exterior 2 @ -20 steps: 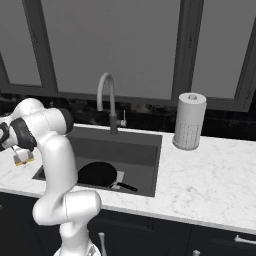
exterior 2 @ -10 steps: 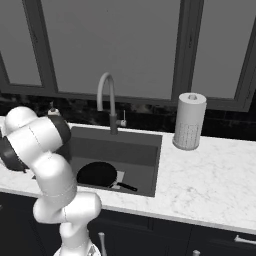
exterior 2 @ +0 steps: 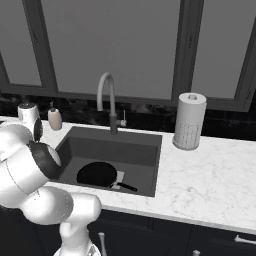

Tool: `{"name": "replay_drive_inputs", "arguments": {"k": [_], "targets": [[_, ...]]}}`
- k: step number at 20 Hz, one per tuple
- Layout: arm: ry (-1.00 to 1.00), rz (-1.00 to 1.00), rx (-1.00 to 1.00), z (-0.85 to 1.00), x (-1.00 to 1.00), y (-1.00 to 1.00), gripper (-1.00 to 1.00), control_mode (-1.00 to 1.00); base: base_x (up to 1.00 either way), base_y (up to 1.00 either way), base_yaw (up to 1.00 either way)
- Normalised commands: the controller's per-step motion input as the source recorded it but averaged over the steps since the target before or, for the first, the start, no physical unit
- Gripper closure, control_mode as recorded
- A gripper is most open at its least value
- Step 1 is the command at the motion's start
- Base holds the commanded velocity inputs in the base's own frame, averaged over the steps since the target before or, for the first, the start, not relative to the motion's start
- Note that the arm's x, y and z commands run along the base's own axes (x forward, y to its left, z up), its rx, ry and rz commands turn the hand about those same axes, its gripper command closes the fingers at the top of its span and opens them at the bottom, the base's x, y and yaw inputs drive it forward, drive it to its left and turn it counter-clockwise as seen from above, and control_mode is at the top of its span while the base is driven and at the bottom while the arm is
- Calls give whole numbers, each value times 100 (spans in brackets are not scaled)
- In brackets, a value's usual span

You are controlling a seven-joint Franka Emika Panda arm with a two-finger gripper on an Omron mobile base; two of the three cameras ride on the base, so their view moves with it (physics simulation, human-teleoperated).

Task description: Pick the pan and sponge and place them into the sink. Then turn on the water.

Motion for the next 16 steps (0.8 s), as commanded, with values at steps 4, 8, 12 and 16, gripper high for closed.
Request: {"name": "replay_drive_inputs", "arguments": {"k": [4, 8, 12, 16], "targets": [[0, -27, 0, 0, 0, -63, 100, -100, 0, 0, 0], [0, -26, 0, 0, 1, -45, 100, -100, 0, 0, 0], [0, -24, 0, 0, 8, -31, 100, -100, 0, 0, 0], [3, -18, 0, 0, 27, -21, 100, -100, 0, 0, 0]]}}
